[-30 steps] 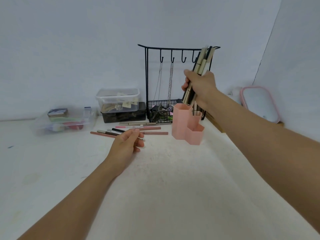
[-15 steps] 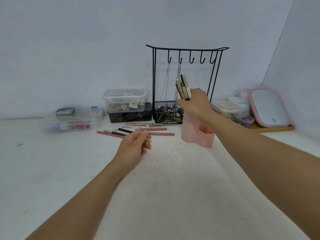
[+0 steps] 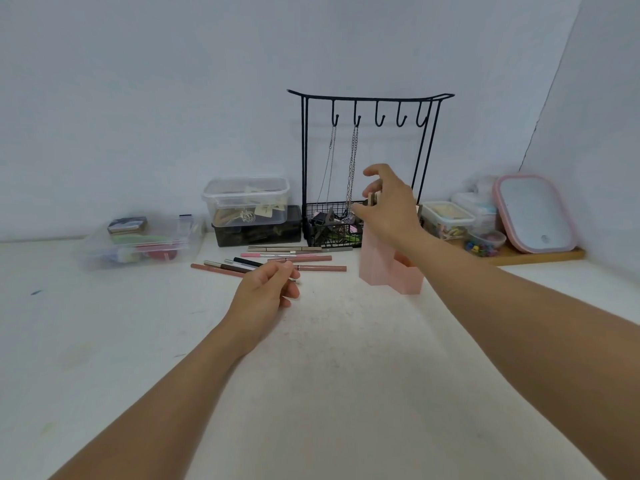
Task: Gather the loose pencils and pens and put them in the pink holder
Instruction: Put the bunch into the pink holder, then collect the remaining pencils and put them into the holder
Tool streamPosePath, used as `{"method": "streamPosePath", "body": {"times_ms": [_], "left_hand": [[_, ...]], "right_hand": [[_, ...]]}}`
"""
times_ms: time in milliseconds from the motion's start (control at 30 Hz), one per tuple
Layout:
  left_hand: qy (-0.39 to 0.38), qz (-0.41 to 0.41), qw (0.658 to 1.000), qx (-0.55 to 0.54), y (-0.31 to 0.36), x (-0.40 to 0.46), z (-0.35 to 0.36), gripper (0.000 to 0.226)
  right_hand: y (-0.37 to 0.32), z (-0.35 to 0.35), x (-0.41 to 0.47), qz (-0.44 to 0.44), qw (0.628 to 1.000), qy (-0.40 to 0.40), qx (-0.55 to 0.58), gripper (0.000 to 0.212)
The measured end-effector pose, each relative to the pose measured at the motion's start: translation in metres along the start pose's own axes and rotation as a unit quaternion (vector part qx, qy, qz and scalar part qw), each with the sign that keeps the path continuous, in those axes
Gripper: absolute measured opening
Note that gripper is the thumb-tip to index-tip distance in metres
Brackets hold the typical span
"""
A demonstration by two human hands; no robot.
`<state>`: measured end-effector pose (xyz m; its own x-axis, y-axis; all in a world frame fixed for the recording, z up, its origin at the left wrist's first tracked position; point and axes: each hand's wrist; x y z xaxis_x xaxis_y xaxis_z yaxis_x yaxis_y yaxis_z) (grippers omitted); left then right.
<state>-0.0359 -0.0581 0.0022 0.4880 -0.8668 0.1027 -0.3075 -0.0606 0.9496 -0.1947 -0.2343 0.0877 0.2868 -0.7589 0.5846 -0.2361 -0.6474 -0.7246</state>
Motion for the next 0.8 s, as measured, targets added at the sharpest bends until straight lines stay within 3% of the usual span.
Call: {"method": "streamPosePath", "body": {"times_ms": [100, 200, 300, 400, 433, 500, 567, 633, 800], "left_hand": [[0.003, -0.002, 1.0, 0.006, 0.002, 0.0, 0.0, 0.033], [0.009, -0.007, 1.0, -0.002, 0.002, 0.0, 0.0, 0.032], [0.022, -0.017, 0.999, -0.015, 0.003, 0.0, 0.0, 0.03], [0.056, -0.025, 0.997, -0.048, 0.004, 0.001, -0.002, 0.024], [0.082, -0.022, 0.995, -0.043, 0.004, 0.001, -0.004, 0.021], [0.168, -0.008, 0.986, -0.004, 0.002, 0.004, -0.012, 0.014], [0.256, -0.011, 0.966, 0.034, 0.0, 0.004, -0.025, 0.011], [0.292, -0.045, 0.952, 0.079, -0.001, 0.005, -0.034, 0.021], [0.239, -0.076, 0.957, 0.149, -0.007, 0.01, -0.031, 0.032]], "right_hand": [[0.003, 0.004, -0.002, -0.012, 0.999, 0.032, 0.002, 0.038], [0.001, 0.005, -0.003, -0.03, 0.999, 0.044, -0.005, 0.04], [-0.011, 0.007, -0.01, -0.12, 0.988, 0.079, -0.055, 0.046], [-0.031, 0.019, -0.03, -0.219, 0.968, 0.12, -0.035, 0.034], [-0.037, 0.025, -0.037, -0.233, 0.968, 0.096, -0.016, 0.03], [-0.046, 0.041, -0.045, -0.216, 0.976, -0.026, -0.004, 0.026], [-0.042, 0.061, -0.046, -0.151, 0.971, -0.176, -0.059, 0.032], [-0.029, 0.08, -0.043, -0.066, 0.955, -0.265, -0.115, 0.047], [0.006, 0.104, -0.038, -0.003, 0.933, -0.281, -0.224, 0.051]]}}
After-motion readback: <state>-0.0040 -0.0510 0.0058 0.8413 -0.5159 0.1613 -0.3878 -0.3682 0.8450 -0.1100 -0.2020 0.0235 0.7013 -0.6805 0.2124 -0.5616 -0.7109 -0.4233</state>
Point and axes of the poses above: each hand's wrist, its own x-axis towards the middle knuckle, its own z-axis out of the palm, y = z × x, and after that the axes turned 13 degrees about x, right-handed
